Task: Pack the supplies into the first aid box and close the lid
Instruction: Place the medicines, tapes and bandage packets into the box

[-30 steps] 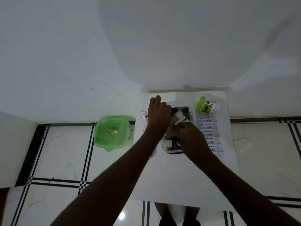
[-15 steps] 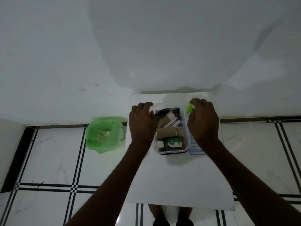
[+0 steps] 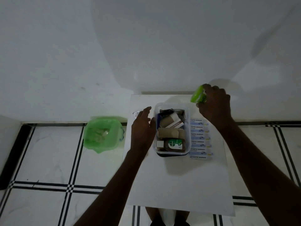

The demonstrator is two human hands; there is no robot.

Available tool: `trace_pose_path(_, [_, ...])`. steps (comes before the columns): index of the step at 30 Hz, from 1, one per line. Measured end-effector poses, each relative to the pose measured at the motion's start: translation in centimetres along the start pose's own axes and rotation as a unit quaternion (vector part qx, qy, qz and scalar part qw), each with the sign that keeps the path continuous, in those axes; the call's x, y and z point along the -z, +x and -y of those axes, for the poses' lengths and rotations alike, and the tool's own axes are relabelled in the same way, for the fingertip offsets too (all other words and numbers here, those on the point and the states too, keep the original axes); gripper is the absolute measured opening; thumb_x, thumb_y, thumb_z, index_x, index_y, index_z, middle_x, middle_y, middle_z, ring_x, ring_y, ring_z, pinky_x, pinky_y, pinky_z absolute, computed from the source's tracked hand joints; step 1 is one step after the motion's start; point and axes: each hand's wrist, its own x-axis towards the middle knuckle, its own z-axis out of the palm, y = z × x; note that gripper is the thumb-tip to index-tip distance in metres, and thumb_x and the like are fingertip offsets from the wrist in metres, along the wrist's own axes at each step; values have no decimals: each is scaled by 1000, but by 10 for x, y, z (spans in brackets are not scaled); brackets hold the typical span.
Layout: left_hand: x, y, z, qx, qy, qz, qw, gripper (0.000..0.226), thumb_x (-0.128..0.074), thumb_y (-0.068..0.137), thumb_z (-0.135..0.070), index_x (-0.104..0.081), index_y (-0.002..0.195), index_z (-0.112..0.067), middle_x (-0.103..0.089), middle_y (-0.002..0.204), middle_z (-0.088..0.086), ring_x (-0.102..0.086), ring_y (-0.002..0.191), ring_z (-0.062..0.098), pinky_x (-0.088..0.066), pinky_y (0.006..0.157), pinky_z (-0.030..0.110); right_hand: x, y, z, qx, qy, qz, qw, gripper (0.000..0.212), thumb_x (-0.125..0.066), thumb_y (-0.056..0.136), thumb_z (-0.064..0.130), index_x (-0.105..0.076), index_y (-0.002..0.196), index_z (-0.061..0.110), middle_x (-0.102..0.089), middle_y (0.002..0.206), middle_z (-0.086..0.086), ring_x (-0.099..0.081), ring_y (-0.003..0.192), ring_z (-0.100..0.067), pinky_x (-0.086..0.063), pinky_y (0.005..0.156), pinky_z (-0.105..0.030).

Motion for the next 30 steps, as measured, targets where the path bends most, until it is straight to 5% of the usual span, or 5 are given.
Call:
trace_pose_path(3, [8,-8,17,26,7,-28,999,29,-56,89,-12,-63,118,-13,-70,105,7,-69,85,24,-57,75,41,29,-14,29,62,86,-14,994,67,-79,68,23,-53,129,15,-62,109,-18,-56,100,-41,-49,82,-45])
trace_pose_path(8, [19,-26,36,81,10,-42,996,25,-59,90,-5,-66,114,-11,-72,104,8,-68,81,22,-57,74,37,2,-46,77,159,100,137,973,70,-78,71,19,-51,136,16,-63,121,-12,-53,111,-33,-45,93,-46])
trace_pose_path(18, [18,-48,73,101,141,56,983,36,-64,88,-23,-59,123,-14,-64,112,11,-58,104,31,-53,81,42,-29,-47,72,168,36,141,975,74,-80,72,24,-48,138,13,-60,126,-14,-52,114,-36,-43,94,-43])
trace_pose_path(25, [10,-50,67,127,165,87,974,54,-69,83,-32,-47,130,-16,-61,112,9,-62,98,31,-53,74,40,-36,-47,77,159,15,156,975,79,-75,79,27,-36,147,15,-56,129,-13,-48,118,-32,-43,96,-42])
trace_pose_path(30, [21,-45,57,140,101,23,985,48,-67,80,-20,-54,126,-17,-69,105,8,-67,92,30,-53,76,37,-29,-48,74,145,66,162,974,80,-76,78,27,-38,146,9,-57,133,-16,-49,122,-35,-42,101,-44])
